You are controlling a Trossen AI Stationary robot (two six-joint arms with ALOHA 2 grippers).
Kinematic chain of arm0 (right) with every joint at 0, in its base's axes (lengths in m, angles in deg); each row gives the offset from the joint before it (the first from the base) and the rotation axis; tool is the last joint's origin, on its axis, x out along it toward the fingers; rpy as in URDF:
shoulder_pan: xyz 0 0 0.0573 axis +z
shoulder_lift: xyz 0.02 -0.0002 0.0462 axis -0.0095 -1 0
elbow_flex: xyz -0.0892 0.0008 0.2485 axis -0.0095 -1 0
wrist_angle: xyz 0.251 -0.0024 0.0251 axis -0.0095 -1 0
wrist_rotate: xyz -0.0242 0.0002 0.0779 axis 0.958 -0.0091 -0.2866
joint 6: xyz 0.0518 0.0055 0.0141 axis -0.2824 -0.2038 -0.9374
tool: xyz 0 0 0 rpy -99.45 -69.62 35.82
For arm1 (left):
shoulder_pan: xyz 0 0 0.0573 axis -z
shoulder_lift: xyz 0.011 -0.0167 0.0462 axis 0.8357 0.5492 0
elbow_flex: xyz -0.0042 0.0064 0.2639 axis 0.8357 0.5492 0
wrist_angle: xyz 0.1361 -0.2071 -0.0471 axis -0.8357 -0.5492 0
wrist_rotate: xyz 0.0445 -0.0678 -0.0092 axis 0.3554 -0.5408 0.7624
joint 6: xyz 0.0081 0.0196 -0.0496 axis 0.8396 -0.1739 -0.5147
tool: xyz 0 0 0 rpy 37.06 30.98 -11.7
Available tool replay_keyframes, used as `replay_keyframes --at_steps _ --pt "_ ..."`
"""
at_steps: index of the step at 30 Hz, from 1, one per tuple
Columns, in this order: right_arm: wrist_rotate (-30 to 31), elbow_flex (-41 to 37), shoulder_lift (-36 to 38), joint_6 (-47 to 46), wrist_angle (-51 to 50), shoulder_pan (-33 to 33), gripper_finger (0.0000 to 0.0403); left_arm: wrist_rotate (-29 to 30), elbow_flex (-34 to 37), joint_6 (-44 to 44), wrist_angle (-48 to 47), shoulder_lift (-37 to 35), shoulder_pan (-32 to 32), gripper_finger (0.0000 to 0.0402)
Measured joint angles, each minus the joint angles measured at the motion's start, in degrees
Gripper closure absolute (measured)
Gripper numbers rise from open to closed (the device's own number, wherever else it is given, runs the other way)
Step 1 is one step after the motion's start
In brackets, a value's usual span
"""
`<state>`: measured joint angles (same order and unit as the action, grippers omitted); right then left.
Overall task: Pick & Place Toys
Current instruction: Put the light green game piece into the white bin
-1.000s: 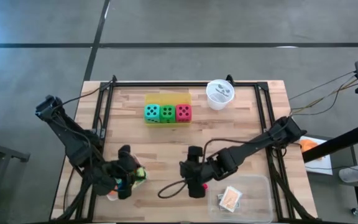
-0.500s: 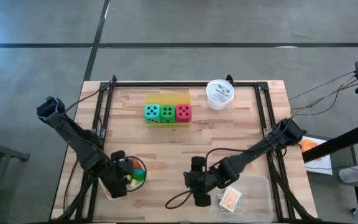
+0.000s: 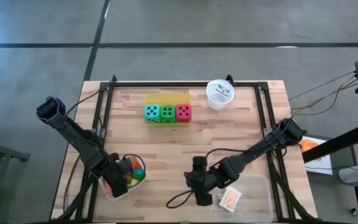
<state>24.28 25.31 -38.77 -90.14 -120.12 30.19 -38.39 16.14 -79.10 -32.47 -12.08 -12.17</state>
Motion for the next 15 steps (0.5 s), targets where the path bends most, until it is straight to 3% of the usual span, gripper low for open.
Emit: replay_keyframes --at_steps 8,15 --pt "0.0 0.0 0.0 -0.3 -0.4 -0.6 0.0092 2.1 0.1 -18.5 -5.4 0.0 0.0 0.0266" --pt "0.0 0.0 0.2 0.0 -4.7 -0.7 0.0092 0.5 -0.4 -20.7 -9.1 0.0 0.0 0.0266"
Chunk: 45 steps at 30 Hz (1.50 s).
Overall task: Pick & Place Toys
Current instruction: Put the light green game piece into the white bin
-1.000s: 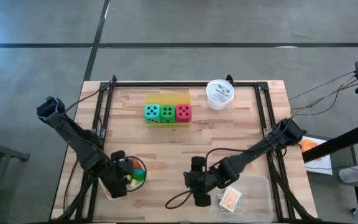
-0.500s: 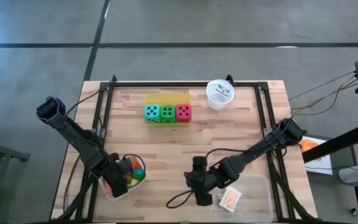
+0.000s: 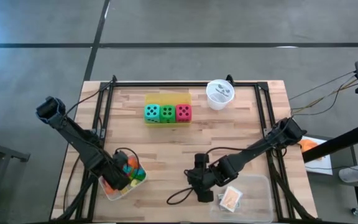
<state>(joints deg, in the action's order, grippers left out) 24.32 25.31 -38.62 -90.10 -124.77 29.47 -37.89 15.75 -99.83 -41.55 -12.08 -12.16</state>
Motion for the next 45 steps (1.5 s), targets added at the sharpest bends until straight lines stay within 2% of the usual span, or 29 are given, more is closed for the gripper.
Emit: replay_keyframes --at_steps 16,28,42,45 --pt "-2.5 -0.7 0.0 0.0 -0.4 0.0 0.0092 -1.0 -2.3 3.2 -2.1 0.1 0.2 0.0266" --pt "-3.8 -3.1 0.1 -0.5 -0.4 -0.2 0.0092 -1.2 -2.2 6.2 -0.8 6.2 0.2 0.0266" --pt "-4.8 -3.3 0.4 -1.3 -2.9 -0.2 0.0092 -0.9 -2.2 7.5 -0.5 6.4 0.1 0.0265" --pt "-4.8 -3.0 0.4 -1.3 -3.0 -0.2 0.0092 -0.8 -2.2 7.5 -0.4 6.4 0.1 0.0236"
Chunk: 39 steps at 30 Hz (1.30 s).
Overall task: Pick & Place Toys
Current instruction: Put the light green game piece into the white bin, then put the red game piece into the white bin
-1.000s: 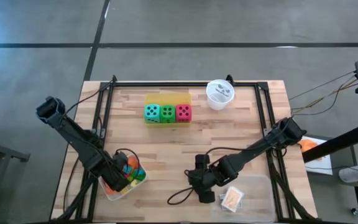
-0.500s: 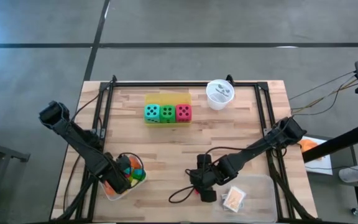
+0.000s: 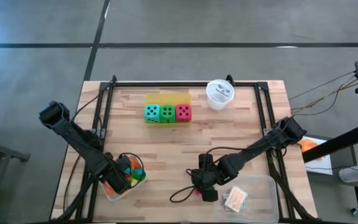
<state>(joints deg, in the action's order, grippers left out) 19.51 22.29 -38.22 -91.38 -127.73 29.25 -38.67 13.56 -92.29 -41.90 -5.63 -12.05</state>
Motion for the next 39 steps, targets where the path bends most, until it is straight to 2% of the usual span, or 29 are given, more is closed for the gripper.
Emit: replay_keyframes --at_steps 5,11,19,26,36,39 --pt "0.2 2.4 -0.3 0.7 -0.5 -0.1 0.0092 0.0 0.0 0.0 0.0 0.0 0.0 0.0169" --pt "0.1 6.6 -0.7 0.8 -2.2 -0.9 0.0092 -0.2 0.0 0.2 0.1 0.0 0.0 0.0134" --pt "0.0 7.7 -1.0 1.2 -3.4 -1.7 0.0092 -2.3 -0.1 -0.1 -1.0 -0.5 -0.1 0.0129" --pt "-1.8 9.3 -3.1 1.3 -6.4 -2.9 0.0092 -3.2 -0.4 -0.4 -1.5 -4.1 -0.1 0.0128" --pt "-3.1 22.4 -11.4 4.3 -18.1 -4.3 0.0092 -2.9 -1.7 0.2 -2.3 -13.9 0.0 0.0128" --pt "-3.3 27.0 -14.8 5.1 -23.0 -4.2 0.0092 0.4 -1.6 -0.5 -2.5 -17.1 0.0 0.0128"
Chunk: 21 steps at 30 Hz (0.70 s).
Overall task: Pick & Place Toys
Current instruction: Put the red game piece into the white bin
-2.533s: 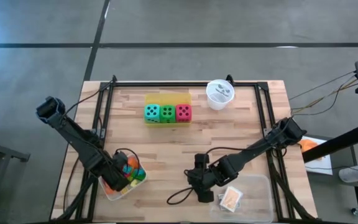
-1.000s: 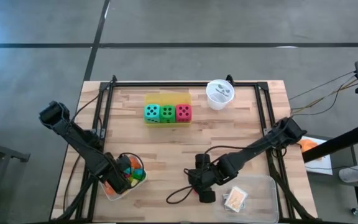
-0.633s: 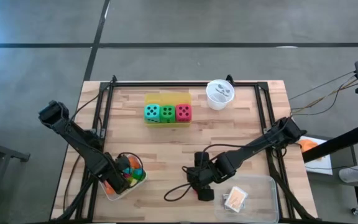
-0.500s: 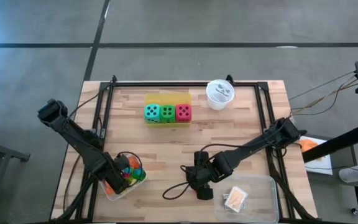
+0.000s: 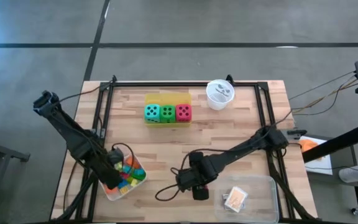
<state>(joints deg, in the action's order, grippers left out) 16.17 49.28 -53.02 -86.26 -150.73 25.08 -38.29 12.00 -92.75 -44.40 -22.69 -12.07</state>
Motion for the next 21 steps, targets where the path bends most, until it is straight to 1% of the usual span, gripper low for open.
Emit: replay_keyframes --at_steps 5,8,11,14,17,21 --pt "-0.2 7.1 -6.3 0.7 -8.6 0.5 0.0092 5.5 0.0 0.1 0.1 -4.3 0.0 0.0128" --pt "-0.2 10.6 -10.5 2.5 -12.3 1.1 0.0092 6.3 0.0 -0.9 0.5 -6.1 0.0 0.0128" --pt "-0.3 13.3 -14.0 4.2 -14.5 2.0 0.0092 7.5 0.0 -2.8 1.4 -6.3 0.1 0.0128" --pt "-0.2 14.9 -16.1 5.4 -16.1 3.1 0.0092 9.4 0.6 -2.5 1.9 -6.2 0.1 0.0128" --pt "-0.5 16.0 -17.0 5.4 -16.5 4.1 0.0092 9.6 1.5 -0.6 1.7 -6.2 0.1 0.0128" --pt "-2.3 16.8 -17.3 5.1 -16.3 4.6 0.0092 9.6 1.6 2.1 1.2 -6.2 0.1 0.0128"
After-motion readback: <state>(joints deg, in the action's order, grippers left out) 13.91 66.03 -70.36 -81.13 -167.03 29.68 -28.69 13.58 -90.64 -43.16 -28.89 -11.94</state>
